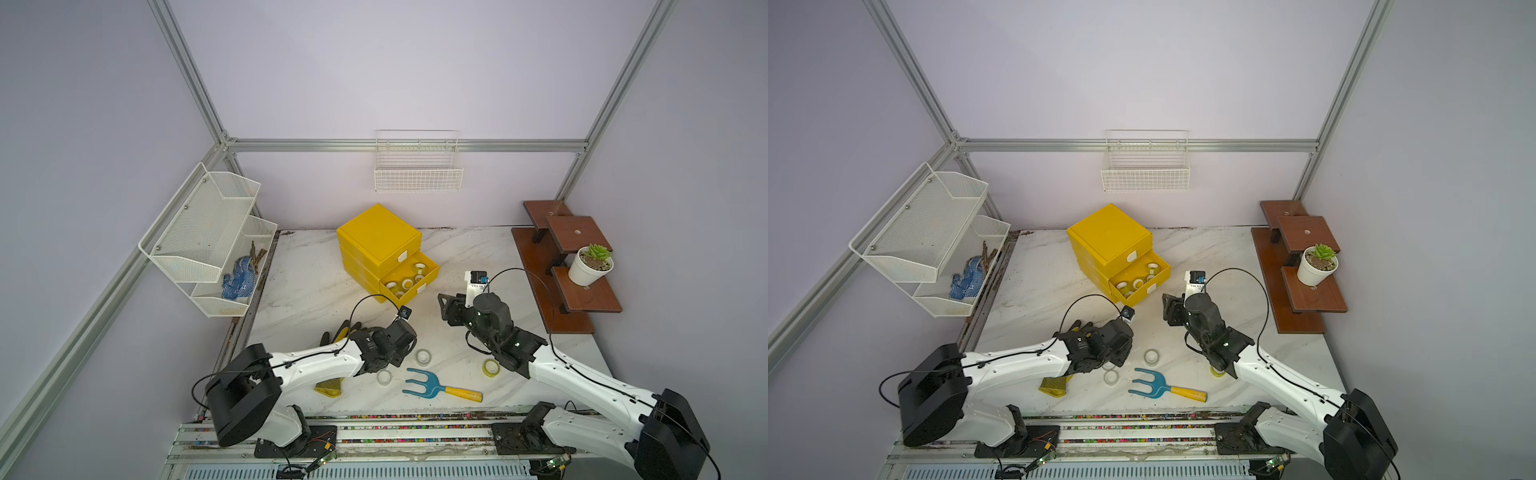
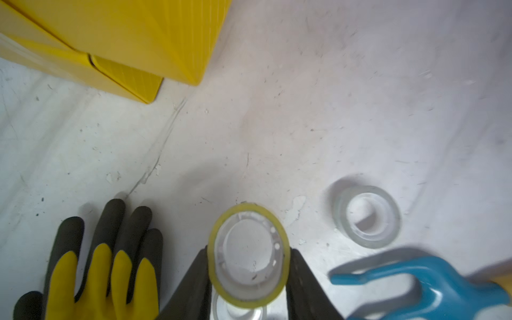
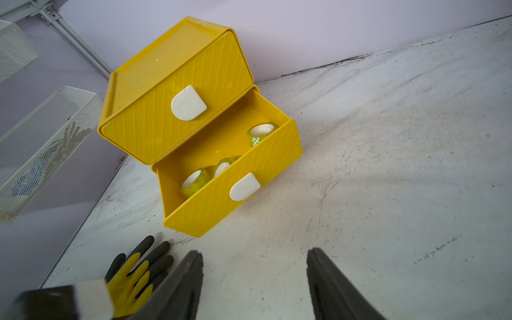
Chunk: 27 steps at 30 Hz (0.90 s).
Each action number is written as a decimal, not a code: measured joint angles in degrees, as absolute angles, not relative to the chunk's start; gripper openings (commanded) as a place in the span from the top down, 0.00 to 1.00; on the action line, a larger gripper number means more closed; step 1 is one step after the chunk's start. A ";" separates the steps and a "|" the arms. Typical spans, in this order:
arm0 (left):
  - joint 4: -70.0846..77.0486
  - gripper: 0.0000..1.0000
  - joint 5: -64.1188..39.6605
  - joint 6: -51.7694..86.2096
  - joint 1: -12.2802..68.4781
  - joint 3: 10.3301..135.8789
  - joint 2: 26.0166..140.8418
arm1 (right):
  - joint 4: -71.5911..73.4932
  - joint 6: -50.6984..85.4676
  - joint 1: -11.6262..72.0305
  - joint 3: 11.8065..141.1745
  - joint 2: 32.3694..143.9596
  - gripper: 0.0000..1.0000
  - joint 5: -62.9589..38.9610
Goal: Place the transparent tape into the drawer according to color
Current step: Pick up the tape at the center of the board, then place the tape in the drawer.
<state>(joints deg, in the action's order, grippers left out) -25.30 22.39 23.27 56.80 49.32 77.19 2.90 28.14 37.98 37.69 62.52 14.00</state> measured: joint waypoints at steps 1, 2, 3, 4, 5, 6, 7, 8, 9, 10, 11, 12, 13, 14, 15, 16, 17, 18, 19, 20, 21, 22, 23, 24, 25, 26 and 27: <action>-26.26 0.66 22.33 23.40 57.04 50.09 75.00 | 2.87 28.21 37.98 37.69 62.28 0.35 14.11; -27.42 0.66 22.31 23.42 57.08 51.20 72.90 | 2.85 28.25 37.98 37.69 61.95 0.35 14.17; -28.69 0.66 22.31 23.40 57.08 52.60 71.24 | 2.83 28.25 37.98 37.69 61.63 0.35 14.35; -29.71 0.66 22.37 23.38 57.08 53.89 70.32 | 2.81 28.27 37.98 37.69 61.32 0.35 14.50; -30.98 0.66 22.39 23.22 57.08 55.77 69.65 | 2.72 28.27 37.98 37.69 60.99 0.35 14.63; -31.90 0.66 22.59 22.94 57.08 57.76 69.45 | 2.61 28.27 37.95 37.69 60.75 0.35 14.76; -32.42 0.66 22.83 22.68 57.08 59.57 69.54 | 2.48 28.27 37.95 37.69 60.55 0.35 14.81; -32.77 0.66 23.05 21.96 57.04 61.47 69.82 | 2.33 28.32 37.95 37.69 60.36 0.35 14.98; -32.86 0.67 23.27 21.37 56.93 63.13 70.28 | 2.15 28.38 37.95 37.69 60.18 0.35 15.16; -32.93 0.67 23.35 20.71 56.64 64.86 71.07 | 2.09 28.47 37.95 37.67 60.05 0.35 15.31; -32.93 0.67 23.49 19.90 56.31 66.89 72.31 | 2.07 28.51 37.93 37.56 59.86 0.35 15.55; -32.84 0.67 23.88 19.49 55.94 68.75 73.73 | 1.98 28.69 37.91 37.45 59.70 0.35 15.70; -32.58 0.66 24.40 18.85 55.48 70.50 75.37 | 1.87 28.75 37.89 37.32 59.51 0.35 15.84; -32.14 0.66 24.91 18.24 55.02 72.27 77.43 | 1.74 28.91 37.85 37.15 59.31 0.35 16.01; -31.48 0.66 25.54 17.52 54.61 73.91 79.72 | 1.54 29.08 37.85 36.97 59.07 0.35 16.14; -30.83 0.66 26.00 16.86 54.26 74.98 81.65 | 1.37 29.15 37.85 36.86 58.92 0.35 16.27; -30.15 0.66 26.50 16.38 53.74 76.14 84.01 | 1.21 29.28 37.80 36.73 58.70 0.35 16.40; -29.65 0.66 26.85 15.81 53.19 77.10 86.46 | 1.04 29.32 37.74 36.60 58.46 0.35 16.64; -29.47 0.67 27.05 15.57 52.75 77.84 88.36 | 0.78 29.34 37.67 36.47 58.15 0.35 16.86; -29.30 0.67 27.33 15.40 52.07 78.61 90.67 | 0.36 29.36 37.63 36.40 57.87 0.35 17.08; -29.19 0.67 27.64 15.38 51.22 79.29 92.99 | 0.21 29.39 37.60 36.29 57.56 0.35 17.19; -29.21 0.67 27.97 15.38 50.54 79.72 94.54 | 0.03 29.39 37.60 36.23 57.32 0.35 17.30; -29.28 0.67 28.64 15.40 49.74 80.38 96.40 | -0.05 29.41 37.58 36.05 57.06 0.35 17.37; -29.41 0.67 29.30 15.40 49.01 81.14 98.24 | -0.14 29.47 37.58 35.90 56.86 0.35 17.43; -29.71 0.67 30.02 15.40 48.40 82.13 99.79 | -0.16 29.52 37.58 35.73 56.75 0.35 17.54; -29.89 0.67 30.72 15.42 47.81 83.24 101.41 | -0.25 29.56 37.58 35.59 56.69 0.35 17.61; -30.02 0.67 31.38 15.44 47.29 84.31 102.67 | -0.36 29.63 37.58 35.44 56.60 0.35 17.63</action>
